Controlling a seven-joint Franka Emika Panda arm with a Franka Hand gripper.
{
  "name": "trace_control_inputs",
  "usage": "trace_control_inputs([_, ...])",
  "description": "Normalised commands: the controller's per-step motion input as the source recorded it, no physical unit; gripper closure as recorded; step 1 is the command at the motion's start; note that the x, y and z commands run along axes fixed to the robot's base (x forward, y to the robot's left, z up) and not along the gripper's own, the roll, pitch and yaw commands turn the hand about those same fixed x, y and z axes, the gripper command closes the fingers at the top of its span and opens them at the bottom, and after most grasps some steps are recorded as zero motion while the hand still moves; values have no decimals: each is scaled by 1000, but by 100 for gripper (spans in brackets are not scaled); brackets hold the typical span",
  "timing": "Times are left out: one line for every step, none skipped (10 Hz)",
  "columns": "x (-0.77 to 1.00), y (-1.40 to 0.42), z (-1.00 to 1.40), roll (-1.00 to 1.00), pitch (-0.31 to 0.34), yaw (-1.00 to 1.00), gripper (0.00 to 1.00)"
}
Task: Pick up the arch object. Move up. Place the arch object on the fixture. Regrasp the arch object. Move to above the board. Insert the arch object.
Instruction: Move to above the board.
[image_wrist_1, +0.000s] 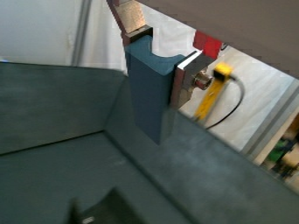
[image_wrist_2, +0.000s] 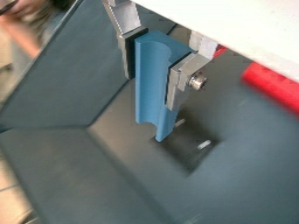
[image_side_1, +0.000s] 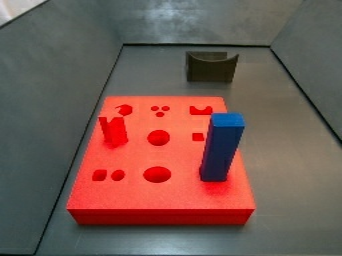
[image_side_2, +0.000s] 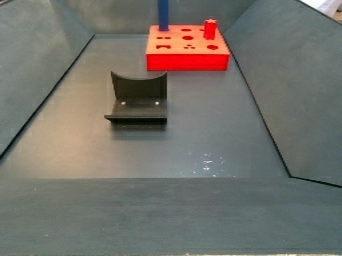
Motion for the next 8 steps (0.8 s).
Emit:
trace_control_inputs([-686,-1000,12,-1000,-64,-106,100])
trace_control_inputs([-702,-1000,17,-1000,-70,-110,100])
trace_control_inputs([-711,-1000,12,-1000,-75,-110,100])
trace_control_inputs([-733,-1000,14,-1000,-90,-108,100])
trace_control_inputs([-740,-1000,13,-1000,-93,-110,100])
trace_control_inputs([-774,-1000,10,-818,-104,-84,100])
trace_control_inputs([-769,-940,7,-564,-104,-49,100])
trace_control_inputs([-468,-534,3,-304,-82,-17,100])
